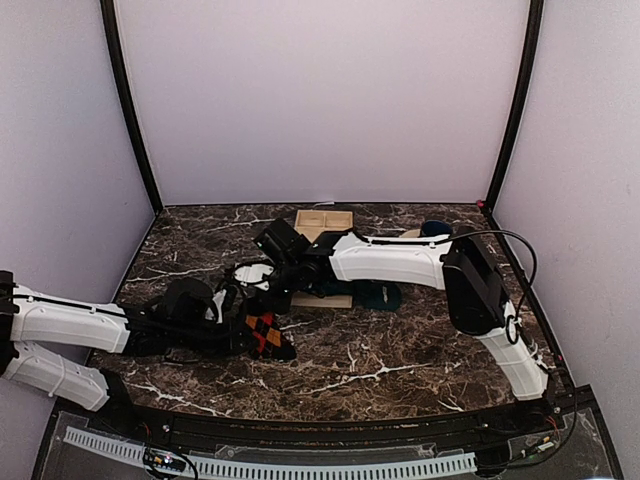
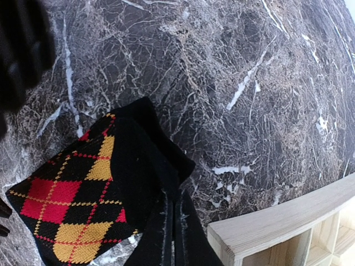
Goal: Roll the socks
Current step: Fold the sock at the center of the board.
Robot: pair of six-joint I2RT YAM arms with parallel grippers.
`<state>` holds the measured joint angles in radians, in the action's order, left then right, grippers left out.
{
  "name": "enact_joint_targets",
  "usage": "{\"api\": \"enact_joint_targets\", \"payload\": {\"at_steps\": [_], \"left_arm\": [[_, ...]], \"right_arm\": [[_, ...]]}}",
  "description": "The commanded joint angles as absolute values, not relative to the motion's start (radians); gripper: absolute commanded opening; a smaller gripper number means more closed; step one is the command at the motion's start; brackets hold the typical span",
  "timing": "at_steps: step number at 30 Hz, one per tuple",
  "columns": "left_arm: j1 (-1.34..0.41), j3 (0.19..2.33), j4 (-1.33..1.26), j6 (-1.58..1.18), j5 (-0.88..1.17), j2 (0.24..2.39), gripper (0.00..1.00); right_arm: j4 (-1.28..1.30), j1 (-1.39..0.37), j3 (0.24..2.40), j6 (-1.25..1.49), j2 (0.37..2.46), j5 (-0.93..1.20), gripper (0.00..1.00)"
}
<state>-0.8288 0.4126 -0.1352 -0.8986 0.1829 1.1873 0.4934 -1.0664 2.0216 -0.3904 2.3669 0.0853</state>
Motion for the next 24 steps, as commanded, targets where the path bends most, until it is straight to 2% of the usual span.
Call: {"api": "enact_joint_targets", "payload": {"at_steps": [1, 24], "left_arm": [[-0.838, 0.449, -0.185, -0.876, 0.203, 1.222, 0.12], [-0.848, 0.442, -0.249, -0.891, 0.212, 1.304, 0.12]], "right_arm": [[0.458, -1.061, 2.058, -0.403, 2.401, 0.118, 0.0], [0.466, -1.075, 2.075, -0.391, 2.44, 0.209, 0.0]]}}
